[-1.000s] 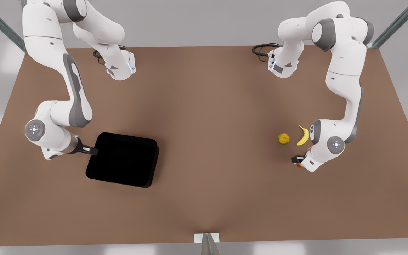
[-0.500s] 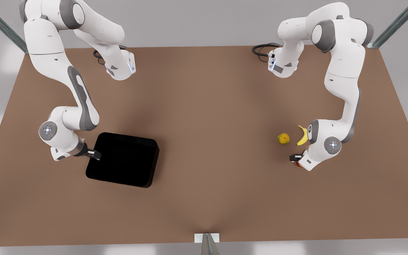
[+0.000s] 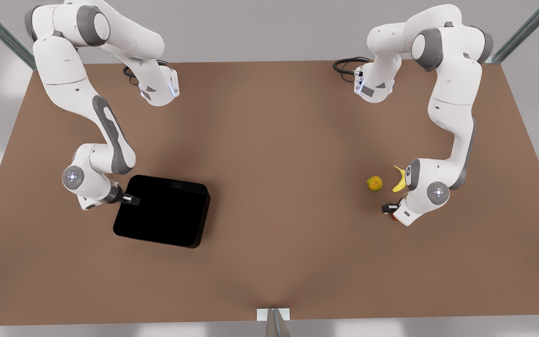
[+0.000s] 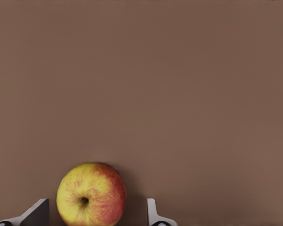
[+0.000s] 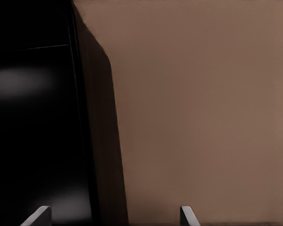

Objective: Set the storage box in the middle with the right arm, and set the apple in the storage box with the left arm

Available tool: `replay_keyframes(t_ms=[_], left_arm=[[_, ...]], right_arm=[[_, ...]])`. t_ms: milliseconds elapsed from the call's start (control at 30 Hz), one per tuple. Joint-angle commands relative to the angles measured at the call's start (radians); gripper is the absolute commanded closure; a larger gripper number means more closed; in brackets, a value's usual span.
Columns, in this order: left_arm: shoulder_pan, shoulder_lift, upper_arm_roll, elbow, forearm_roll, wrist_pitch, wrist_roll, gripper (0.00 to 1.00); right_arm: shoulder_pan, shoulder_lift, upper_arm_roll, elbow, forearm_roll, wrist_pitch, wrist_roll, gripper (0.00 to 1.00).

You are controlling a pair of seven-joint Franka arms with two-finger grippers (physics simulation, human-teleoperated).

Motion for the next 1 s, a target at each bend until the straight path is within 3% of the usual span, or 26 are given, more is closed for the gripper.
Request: replay_keyframes(t_ms=[0,67,167,200,233,800,967], left_arm=[[0.0,0.0,0.0,0.0,0.0,0.0,0.0,0.0],[0.0,0.0,0.0,0.0,0.0,0.0,0.0,0.0],[0.0,0.0,0.0,0.0,0.0,0.0,-0.002,0.0],[0.0,-0.002,0.0,0.0,0.0,0.0,0.0,0.0],[0.0,0.0,0.0,0.0,0.0,0.0,0.0,0.0],[0.005,0.0,-0.005,0.0,0.0,0.0,0.002,0.0],[0.005,0.0,-0.005,0.0,0.002,0.0,0.002,0.0]], right_arm=[[-0.001,0.0,0.001,0.0,0.0,0.0,0.0,0.0],[0.002,-0.002,0.001,-0.006,0.0,0.005,0.002,0.05],[0.0,0.009,0.006,-0.006,0.0,0.011,0.002,0.45],[-0.001,0.007,0.006,-0.006,0.0,0.008,0.002,0.68],[-0.001,0.007,0.006,-0.006,0.0,0.006,0.0,0.79],[-0.001,0.015,0.009,-0.012,-0.018,0.02,0.002,0.79],[-0.052,-0.015,0.066,-0.009,-0.017,0.012,0.015,0.79]])
